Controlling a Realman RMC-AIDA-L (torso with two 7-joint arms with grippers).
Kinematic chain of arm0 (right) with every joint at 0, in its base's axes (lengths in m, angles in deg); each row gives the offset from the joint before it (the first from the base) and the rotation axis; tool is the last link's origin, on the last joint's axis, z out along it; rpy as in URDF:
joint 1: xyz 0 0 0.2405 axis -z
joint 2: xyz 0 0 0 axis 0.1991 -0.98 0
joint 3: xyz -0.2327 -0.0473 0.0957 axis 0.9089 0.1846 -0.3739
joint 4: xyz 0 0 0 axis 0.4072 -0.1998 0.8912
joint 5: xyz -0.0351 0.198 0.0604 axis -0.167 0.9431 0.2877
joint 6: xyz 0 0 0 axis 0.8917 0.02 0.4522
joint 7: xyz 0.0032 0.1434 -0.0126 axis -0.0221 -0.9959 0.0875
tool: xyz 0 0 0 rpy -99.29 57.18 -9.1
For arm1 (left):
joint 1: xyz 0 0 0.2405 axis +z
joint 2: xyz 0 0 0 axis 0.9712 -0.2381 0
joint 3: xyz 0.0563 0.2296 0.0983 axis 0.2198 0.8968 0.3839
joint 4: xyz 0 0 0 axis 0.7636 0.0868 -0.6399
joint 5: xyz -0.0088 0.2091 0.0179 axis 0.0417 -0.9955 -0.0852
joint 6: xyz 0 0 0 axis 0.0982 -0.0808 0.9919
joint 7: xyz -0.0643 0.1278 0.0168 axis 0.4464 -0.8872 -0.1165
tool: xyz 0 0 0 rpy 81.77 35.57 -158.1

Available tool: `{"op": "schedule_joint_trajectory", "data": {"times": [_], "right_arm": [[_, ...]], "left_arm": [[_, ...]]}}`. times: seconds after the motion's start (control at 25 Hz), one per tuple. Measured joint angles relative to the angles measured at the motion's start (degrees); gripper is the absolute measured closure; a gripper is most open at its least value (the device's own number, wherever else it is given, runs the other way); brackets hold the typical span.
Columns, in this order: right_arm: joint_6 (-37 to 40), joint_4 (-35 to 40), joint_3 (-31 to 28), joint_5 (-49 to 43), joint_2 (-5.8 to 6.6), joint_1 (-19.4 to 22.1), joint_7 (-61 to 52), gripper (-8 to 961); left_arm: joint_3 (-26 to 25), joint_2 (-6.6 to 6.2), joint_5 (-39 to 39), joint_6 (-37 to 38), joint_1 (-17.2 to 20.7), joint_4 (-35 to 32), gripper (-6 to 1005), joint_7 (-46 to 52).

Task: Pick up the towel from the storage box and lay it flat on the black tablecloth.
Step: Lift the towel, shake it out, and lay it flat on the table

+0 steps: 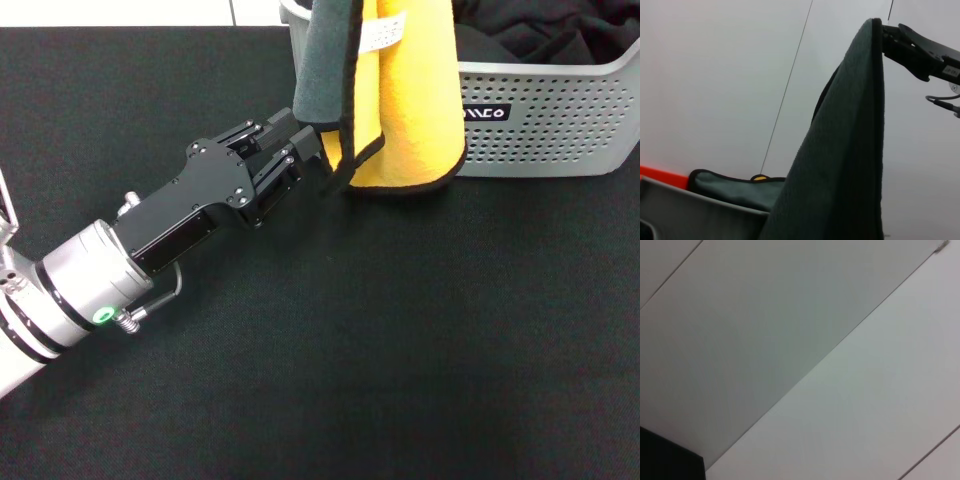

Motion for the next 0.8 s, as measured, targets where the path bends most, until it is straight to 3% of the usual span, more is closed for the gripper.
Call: {"op": "schedule_joint_trajectory", "data": {"times": [0.8], "right_arm": [[2.0,-0.8,2.7,-0.8,-0.01,-0.2,0.0,876]], "left_arm": [[0.3,-0.01,-0.2,3.8,-0.2,4.6,650,-1.4]]}}
